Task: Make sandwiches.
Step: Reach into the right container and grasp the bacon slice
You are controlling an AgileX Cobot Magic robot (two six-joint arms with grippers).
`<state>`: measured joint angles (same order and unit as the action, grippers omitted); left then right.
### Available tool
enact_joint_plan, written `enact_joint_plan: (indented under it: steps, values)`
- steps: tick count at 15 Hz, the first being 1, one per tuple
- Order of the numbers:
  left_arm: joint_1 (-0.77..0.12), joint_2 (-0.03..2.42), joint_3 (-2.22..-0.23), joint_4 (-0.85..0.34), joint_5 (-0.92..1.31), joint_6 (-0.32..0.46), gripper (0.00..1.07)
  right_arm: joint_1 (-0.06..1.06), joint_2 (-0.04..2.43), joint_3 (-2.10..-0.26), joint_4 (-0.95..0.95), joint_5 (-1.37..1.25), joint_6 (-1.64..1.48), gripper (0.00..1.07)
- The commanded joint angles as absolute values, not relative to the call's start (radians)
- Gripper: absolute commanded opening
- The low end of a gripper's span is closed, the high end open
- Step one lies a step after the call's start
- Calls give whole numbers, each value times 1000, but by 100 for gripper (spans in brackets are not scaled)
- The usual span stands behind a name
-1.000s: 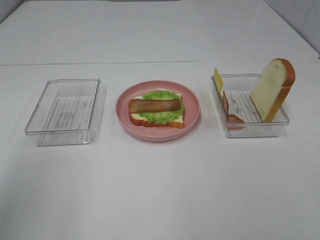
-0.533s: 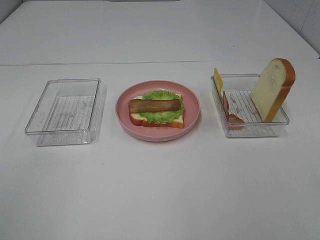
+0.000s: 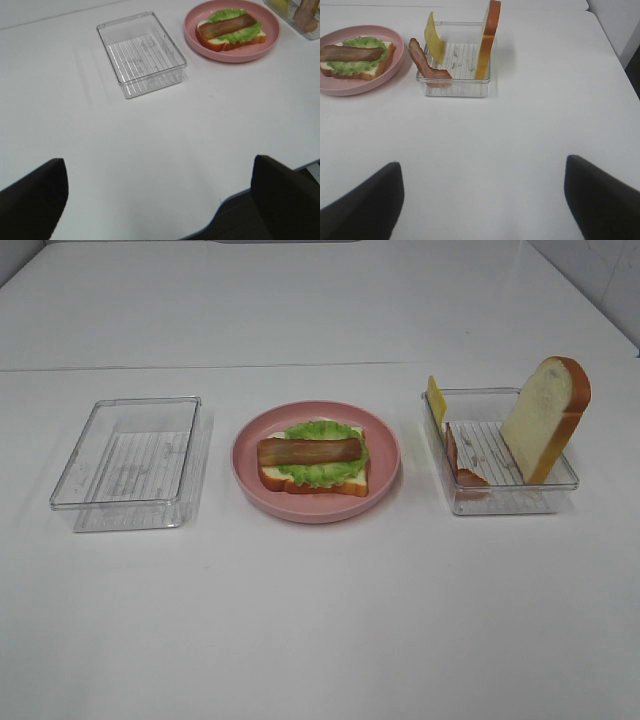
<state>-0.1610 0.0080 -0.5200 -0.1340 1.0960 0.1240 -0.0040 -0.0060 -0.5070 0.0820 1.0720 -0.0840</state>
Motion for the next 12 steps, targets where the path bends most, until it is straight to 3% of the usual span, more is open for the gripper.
enact_joint_plan:
  steps: [1, 4, 12]
  values:
    - [-161, -31, -510, -109, 1050, 116, 94, -12, 14, -516, 84, 1045, -93, 83]
    - [-161, -23, -499, -61, 1047, 48, 94, -12, 103, -532, 119, 907, -90, 83]
    - [-161, -27, -499, -63, 1047, 53, 94, -12, 767, -584, 277, 676, -103, 83]
